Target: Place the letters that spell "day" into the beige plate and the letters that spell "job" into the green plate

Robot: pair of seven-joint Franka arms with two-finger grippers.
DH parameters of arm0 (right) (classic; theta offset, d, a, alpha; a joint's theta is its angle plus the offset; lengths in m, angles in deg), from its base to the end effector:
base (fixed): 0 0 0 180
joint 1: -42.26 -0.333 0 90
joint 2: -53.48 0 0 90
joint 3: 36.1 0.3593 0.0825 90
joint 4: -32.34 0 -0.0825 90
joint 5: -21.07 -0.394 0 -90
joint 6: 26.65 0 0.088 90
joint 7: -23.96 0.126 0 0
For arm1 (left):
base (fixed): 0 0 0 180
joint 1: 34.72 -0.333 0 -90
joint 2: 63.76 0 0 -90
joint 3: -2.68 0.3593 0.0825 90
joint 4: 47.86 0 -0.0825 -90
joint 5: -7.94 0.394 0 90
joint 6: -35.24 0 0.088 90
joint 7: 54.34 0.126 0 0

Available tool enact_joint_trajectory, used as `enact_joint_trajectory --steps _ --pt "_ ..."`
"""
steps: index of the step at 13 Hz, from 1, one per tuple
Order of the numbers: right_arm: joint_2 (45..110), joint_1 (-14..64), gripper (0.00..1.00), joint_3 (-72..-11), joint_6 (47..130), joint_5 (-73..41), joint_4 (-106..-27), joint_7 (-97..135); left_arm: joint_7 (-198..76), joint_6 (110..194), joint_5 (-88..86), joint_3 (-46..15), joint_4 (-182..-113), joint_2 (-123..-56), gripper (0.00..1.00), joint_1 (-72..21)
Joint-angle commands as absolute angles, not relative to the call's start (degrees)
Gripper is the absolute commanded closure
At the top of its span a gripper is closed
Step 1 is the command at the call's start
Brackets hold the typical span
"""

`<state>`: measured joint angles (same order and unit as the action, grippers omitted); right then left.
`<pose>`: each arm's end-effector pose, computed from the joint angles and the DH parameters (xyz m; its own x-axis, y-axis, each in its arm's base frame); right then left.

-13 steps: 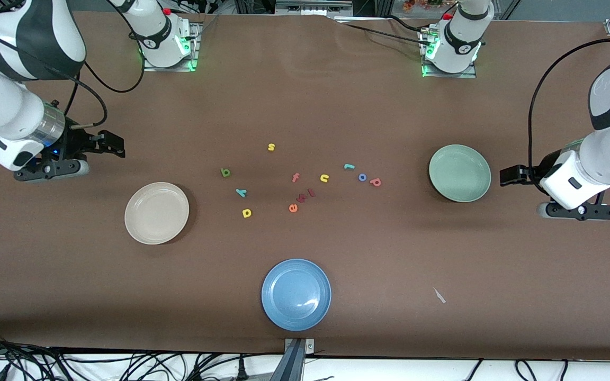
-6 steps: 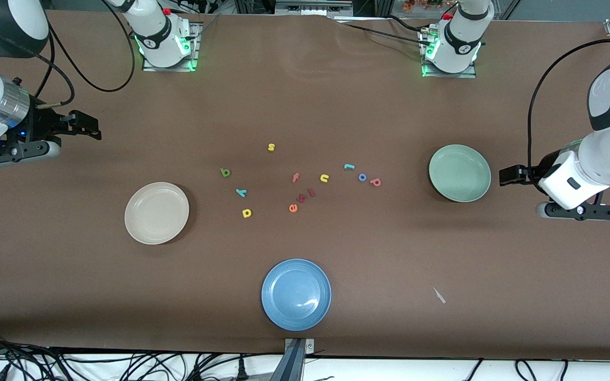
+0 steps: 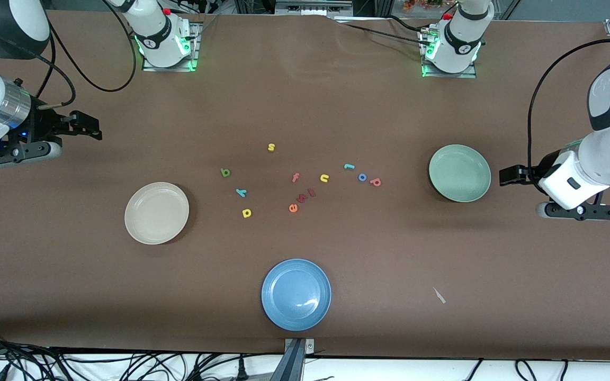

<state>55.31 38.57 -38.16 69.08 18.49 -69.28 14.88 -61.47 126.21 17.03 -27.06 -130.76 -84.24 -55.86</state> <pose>0.5662 0.0216 0.5415 0.9754 0.1809 -0.1260 0.1741 -0.9827 -0.0633 0.6585 -0.0291 0.5121 0.9850 -0.0287 -0.1700 -0.0296 -0.9996 -0.0025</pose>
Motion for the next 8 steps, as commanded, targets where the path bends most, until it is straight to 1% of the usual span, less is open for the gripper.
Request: enact_joint_trajectory --steps 1,8 --pt "55.24 38.75 0.00 -38.21 68.18 19.13 -68.82 14.11 -59.62 126.38 15.67 -27.03 -132.05 -82.75 0.00 -56.43" --pt "55.32 38.75 0.00 -38.21 68.18 19.13 -69.00 14.11 -59.62 126.47 15.67 -27.03 -132.40 -82.93 0.00 -56.43"
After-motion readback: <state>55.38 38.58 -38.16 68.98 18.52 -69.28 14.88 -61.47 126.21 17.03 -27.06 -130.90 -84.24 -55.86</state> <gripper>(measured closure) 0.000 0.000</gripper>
